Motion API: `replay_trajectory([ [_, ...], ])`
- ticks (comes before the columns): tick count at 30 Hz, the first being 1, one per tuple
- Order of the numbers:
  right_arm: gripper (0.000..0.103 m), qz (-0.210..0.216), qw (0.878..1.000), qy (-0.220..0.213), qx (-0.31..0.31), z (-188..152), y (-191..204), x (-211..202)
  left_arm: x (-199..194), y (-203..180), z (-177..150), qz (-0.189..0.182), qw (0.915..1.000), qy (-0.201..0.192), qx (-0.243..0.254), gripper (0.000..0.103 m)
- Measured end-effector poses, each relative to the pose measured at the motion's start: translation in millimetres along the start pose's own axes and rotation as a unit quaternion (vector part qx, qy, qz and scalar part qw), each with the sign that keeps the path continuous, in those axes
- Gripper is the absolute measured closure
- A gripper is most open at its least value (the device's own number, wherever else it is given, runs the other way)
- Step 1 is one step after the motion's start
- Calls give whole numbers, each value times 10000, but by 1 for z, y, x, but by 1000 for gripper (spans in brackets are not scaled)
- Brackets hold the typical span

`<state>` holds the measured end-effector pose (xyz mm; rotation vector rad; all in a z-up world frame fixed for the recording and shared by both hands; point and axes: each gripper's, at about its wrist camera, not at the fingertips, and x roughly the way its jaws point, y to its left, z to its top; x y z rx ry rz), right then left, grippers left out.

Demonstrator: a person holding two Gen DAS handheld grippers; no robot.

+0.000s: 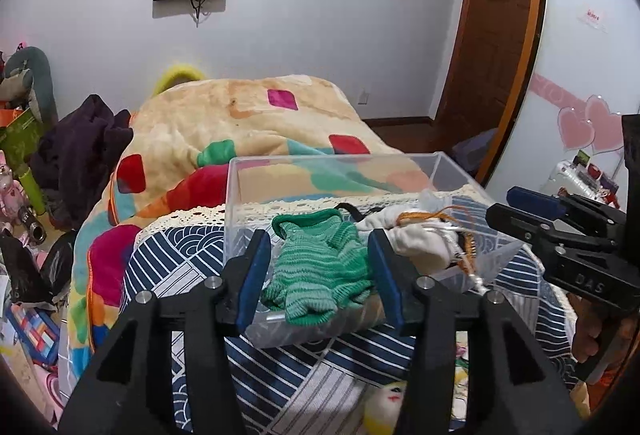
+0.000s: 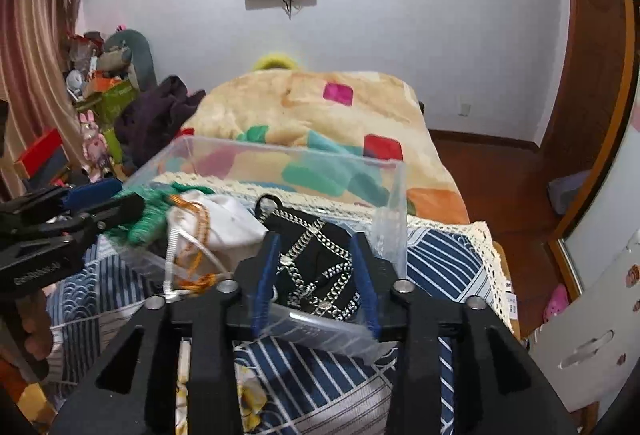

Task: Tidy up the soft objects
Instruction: 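Carry glove and braided cord into the clear box and open both tools, then grasp the yellow felt ball with the left tool while the right tool grasps the floral scrunchie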

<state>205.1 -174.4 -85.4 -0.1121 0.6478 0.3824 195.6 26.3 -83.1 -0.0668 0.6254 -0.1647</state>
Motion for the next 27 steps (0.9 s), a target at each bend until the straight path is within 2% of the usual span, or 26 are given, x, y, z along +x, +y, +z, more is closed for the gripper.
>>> replay_trajectory([
  [3,53,32,9997,-225,-9,2,3,-12,-14,-1,0,1,9999,-168,-28,41],
  [5,44,92,9994,-343,-31,2,6,-20,-20,-3,-1,-37,9998,-201,2,38],
  [7,30,146,9988,-470,-20,1,9,-28,-27,-5,-3,-63,9997,-222,50,36],
  [10,24,214,9978,-632,-57,-2,13,-36,-34,-9,-8,-111,9996,-221,100,31],
  [11,23,219,9976,-651,-87,-4,15,-37,-37,-10,-11,-101,9996,-220,115,26],
  [12,19,220,9975,-657,-109,-5,17,-38,-40,-12,-15,-59,9997,-207,148,16],
  [14,18,228,9975,-642,-160,-9,20,-38,-45,-13,-21,26,9996,-227,176,5],
  [16,18,260,9977,-584,-212,-14,23,-36,-47,-14,-27,14,9996,-218,168,4],
  [27,18,473,9987,-8,-164,-58,35,-22,-41,-10,-65,-164,9989,426,-63,4],
])
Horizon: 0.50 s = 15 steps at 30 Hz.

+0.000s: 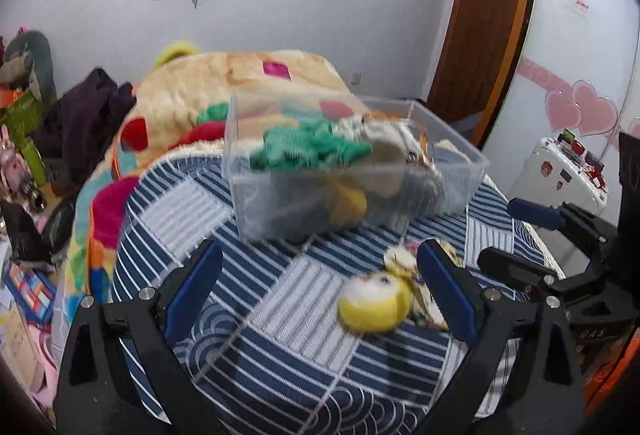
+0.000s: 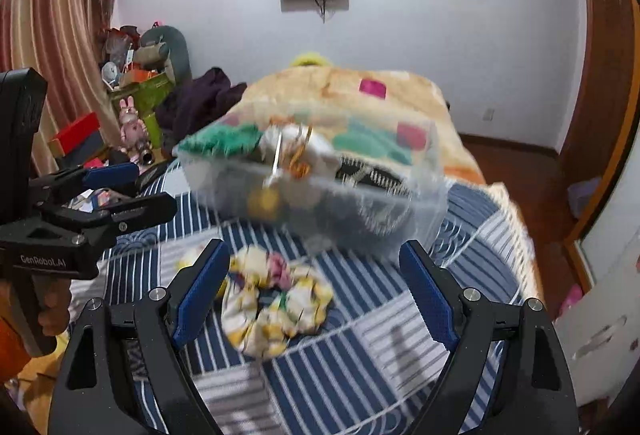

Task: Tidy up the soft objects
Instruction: 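Grasp the yellow felt ball with the left tool while the right tool grasps the floral scrunchie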

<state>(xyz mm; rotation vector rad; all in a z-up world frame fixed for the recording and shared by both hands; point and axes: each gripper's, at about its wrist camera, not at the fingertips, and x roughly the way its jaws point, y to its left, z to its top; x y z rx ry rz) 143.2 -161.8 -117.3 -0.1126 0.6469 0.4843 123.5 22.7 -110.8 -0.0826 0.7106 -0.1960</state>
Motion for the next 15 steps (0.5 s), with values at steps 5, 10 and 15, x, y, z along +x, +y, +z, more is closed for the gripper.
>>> replay_trajectory([
  [5,18,173,9997,173,8,-18,5,6,8,-5,-15,-28,9996,261,119,4],
  [10,19,277,9985,462,72,-29,5,21,21,-7,-26,-192,9984,516,117,4],
  [15,20,481,9958,715,294,-36,-2,30,30,-8,-30,-198,9983,539,116,5],
])
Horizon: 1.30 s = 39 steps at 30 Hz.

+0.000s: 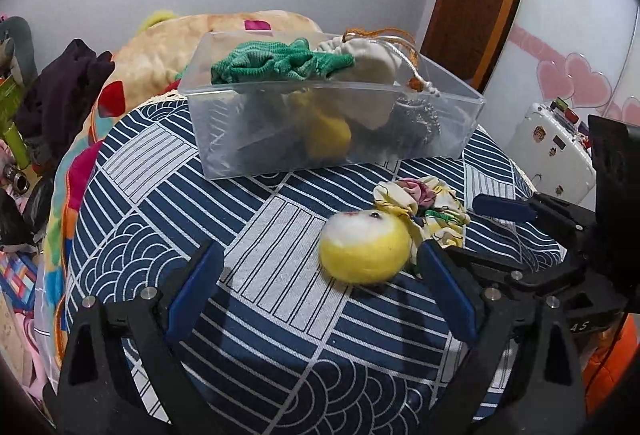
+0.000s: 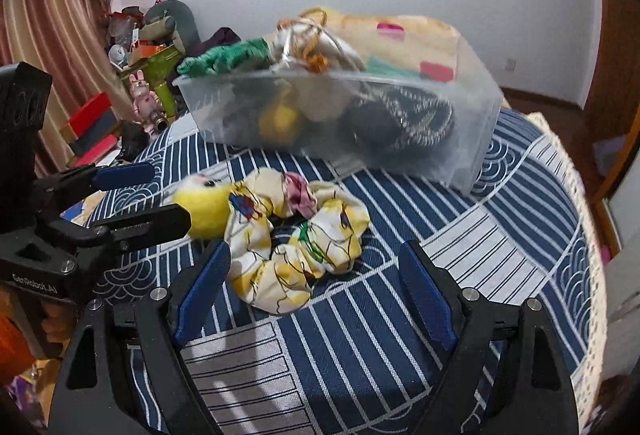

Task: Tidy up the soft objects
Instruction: 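Grasp the yellow felt ball with the left tool while the right tool grasps the floral scrunchie, then lower the felt ball and floral scrunchie into the clear box and release both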

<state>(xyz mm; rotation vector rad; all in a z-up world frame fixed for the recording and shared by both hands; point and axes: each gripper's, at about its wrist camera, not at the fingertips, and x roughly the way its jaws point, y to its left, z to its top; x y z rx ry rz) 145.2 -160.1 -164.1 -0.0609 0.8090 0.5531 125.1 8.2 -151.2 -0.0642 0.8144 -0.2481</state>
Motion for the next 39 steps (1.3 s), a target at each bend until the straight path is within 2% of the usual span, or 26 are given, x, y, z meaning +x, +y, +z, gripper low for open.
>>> replay_trajectory([
  [4,26,72,9999,130,-19,-4,-1,3,5,-6,1,-36,9999,2,112,17],
  [8,31,-112,9996,139,-201,-6,4,4,14,-14,3,-237,9994,124,222,30],
  [13,59,-14,9994,94,-346,-7,7,1,17,-15,2,-384,9990,168,177,45],
  [15,67,53,9992,76,-386,-7,8,1,16,-13,2,-432,9988,170,147,55],
  [19,84,182,9992,42,-360,-7,3,-2,9,-10,2,-450,9989,72,113,57],
  [21,87,182,9993,18,-322,-8,2,-3,4,-8,3,-430,9990,-3,99,57],
  [28,89,-92,9991,-254,-315,-5,1,-22,-18,3,12,-366,9988,-320,49,57],
  [35,89,-309,9954,-890,-174,7,-11,-65,-43,7,29,-275,9967,-763,36,57],
  [39,89,-390,9925,-1156,-115,22,-13,-73,-51,7,44,-266,9943,-1032,-28,57],
])
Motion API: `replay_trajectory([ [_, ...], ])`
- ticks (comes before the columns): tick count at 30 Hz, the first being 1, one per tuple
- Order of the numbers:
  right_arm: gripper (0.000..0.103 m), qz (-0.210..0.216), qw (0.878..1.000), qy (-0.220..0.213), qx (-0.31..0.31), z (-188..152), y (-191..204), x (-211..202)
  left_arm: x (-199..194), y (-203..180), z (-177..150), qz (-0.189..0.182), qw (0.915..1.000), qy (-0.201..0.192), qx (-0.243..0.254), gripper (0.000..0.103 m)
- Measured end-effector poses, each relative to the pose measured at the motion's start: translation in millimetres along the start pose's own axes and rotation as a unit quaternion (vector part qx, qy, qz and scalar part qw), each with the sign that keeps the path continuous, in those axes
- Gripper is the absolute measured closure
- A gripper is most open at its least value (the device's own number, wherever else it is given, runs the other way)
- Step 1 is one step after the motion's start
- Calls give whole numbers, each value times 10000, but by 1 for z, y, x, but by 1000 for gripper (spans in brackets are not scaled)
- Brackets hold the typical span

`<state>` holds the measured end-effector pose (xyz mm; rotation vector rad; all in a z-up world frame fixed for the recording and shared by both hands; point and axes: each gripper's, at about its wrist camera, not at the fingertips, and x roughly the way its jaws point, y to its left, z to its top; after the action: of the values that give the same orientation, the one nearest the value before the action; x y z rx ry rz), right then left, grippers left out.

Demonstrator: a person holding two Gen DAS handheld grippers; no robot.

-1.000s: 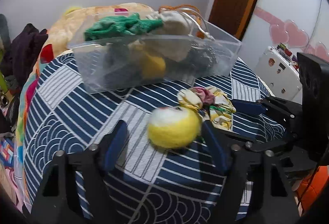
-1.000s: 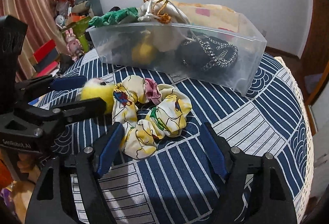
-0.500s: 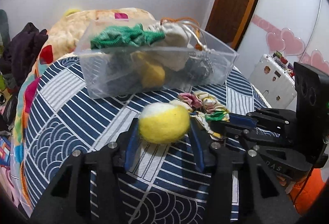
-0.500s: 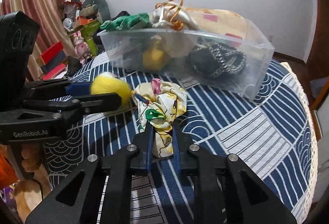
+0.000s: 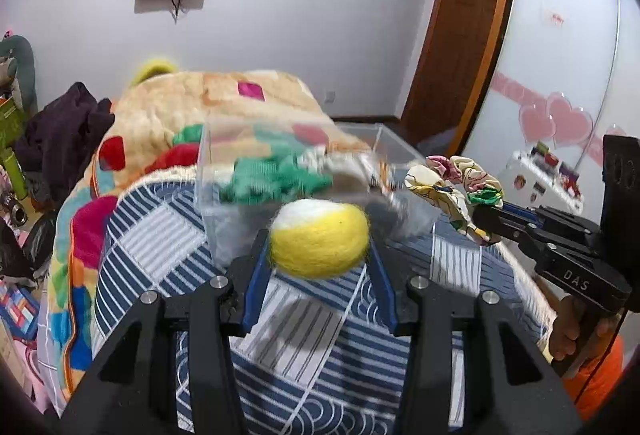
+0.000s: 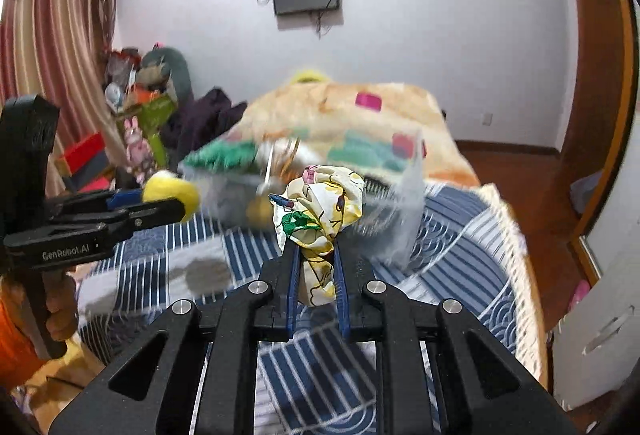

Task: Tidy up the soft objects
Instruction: 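Lower the felt ball and floral scrunchie into the clear box and release both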

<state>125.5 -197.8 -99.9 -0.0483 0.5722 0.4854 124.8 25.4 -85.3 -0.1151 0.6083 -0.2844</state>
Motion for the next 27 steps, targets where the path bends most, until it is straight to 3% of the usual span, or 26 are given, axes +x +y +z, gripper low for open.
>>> replay_trajectory([
  [6,89,-93,9996,-269,38,25,1,5,-5,3,27,67,9994,-350,-27,57],
  [12,89,-242,9987,-439,23,43,0,15,7,9,45,203,9989,-432,-23,57],
  [17,89,-312,9987,-392,5,52,-1,29,26,16,45,338,9990,-286,-70,57],
  [27,89,-249,9994,47,224,48,-3,65,64,22,32,246,9992,180,-251,57],
])
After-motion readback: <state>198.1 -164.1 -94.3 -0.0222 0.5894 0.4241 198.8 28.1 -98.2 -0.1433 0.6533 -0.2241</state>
